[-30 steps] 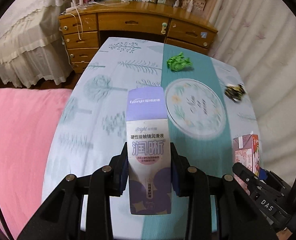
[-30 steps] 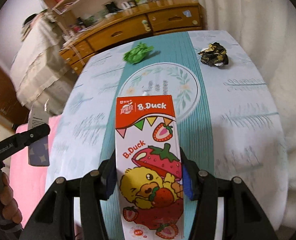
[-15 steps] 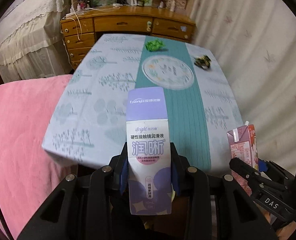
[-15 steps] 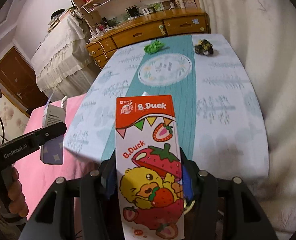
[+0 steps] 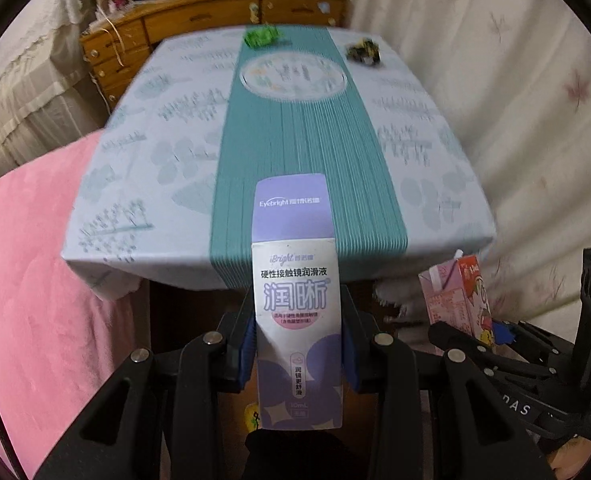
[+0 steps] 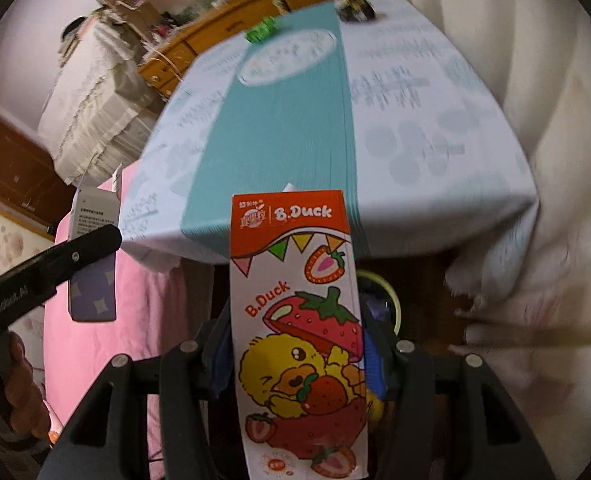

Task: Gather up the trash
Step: 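Lift both held boxes and carry them toward the bin, then hold both boxes over the bin and open both tools to drop them, then move both tools back over the table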

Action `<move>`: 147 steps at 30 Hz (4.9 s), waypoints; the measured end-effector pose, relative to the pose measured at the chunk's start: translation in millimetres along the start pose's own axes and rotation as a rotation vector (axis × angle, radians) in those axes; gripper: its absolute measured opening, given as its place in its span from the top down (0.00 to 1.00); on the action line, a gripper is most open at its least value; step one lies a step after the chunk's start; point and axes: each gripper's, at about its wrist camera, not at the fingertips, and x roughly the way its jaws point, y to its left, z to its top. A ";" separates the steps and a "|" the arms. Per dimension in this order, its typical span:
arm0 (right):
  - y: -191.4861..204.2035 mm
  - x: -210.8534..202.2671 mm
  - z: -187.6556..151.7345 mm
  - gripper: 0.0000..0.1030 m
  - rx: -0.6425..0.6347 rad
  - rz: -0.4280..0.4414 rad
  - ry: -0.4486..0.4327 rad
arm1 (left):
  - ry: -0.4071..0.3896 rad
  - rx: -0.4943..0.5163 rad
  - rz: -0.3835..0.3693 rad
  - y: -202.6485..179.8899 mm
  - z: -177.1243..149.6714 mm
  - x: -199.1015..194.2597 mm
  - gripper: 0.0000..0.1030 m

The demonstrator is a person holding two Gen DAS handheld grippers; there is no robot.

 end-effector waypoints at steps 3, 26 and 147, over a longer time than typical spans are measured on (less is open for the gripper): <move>-12.6 26.1 -13.3 0.49 0.048 -0.024 0.026 | 0.048 0.015 -0.024 -3.6 -15.8 30.4 0.68; -144.2 321.8 -87.7 0.47 0.245 -0.120 0.163 | 0.235 0.065 -0.014 6.5 -119.3 365.9 0.66; -18.7 44.8 434.0 0.25 0.161 -0.201 -0.205 | -0.092 0.290 0.029 70.4 451.2 106.9 0.14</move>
